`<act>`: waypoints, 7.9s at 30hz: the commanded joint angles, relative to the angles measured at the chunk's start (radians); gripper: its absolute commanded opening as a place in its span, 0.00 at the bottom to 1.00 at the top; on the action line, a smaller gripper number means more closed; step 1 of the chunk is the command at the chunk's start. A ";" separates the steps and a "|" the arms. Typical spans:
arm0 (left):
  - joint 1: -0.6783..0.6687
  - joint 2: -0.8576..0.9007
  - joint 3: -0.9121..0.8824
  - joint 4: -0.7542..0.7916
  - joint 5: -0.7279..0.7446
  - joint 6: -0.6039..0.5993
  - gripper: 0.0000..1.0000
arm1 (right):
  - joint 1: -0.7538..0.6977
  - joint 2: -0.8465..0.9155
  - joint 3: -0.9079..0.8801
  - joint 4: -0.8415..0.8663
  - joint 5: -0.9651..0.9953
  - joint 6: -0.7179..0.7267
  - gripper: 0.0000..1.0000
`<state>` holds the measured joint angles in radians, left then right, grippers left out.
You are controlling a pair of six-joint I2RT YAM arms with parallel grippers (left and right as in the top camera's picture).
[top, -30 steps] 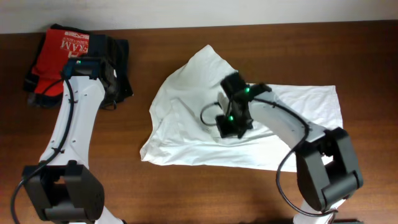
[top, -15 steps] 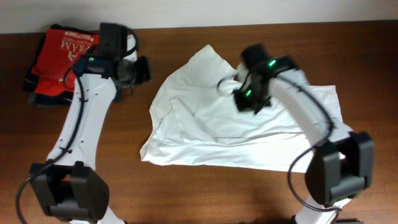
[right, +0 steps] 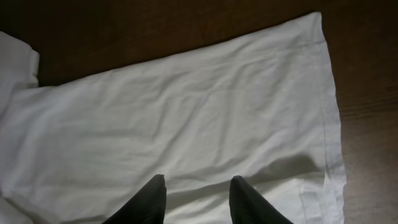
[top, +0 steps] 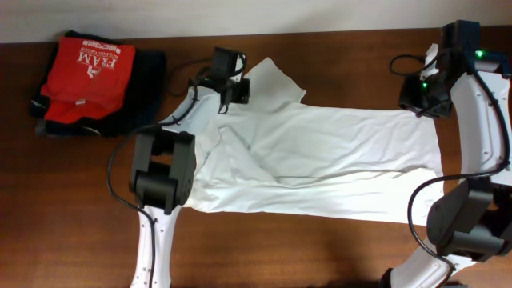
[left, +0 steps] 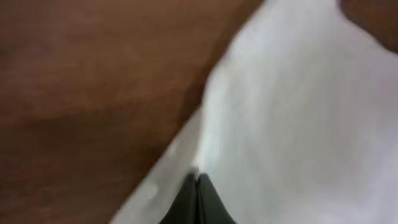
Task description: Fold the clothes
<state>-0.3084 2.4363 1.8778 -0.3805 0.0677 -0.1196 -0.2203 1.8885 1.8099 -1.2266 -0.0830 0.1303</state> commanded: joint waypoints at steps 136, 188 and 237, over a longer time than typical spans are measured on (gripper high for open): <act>0.102 -0.250 -0.263 -1.180 0.021 0.037 0.01 | -0.238 0.031 -0.414 -0.051 0.146 0.011 0.04; 0.037 -0.465 -0.094 -0.971 0.054 -0.044 0.23 | -0.356 0.033 -0.612 0.396 -0.007 -0.211 0.61; 0.056 -0.465 -0.094 -0.940 0.002 -0.045 0.24 | -0.402 0.039 -0.707 0.428 -0.100 -0.193 0.04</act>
<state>-0.2554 1.9621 1.7947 -1.3205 0.0772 -0.1551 -0.6346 1.8893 1.1412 -0.8005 -0.1402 -0.0666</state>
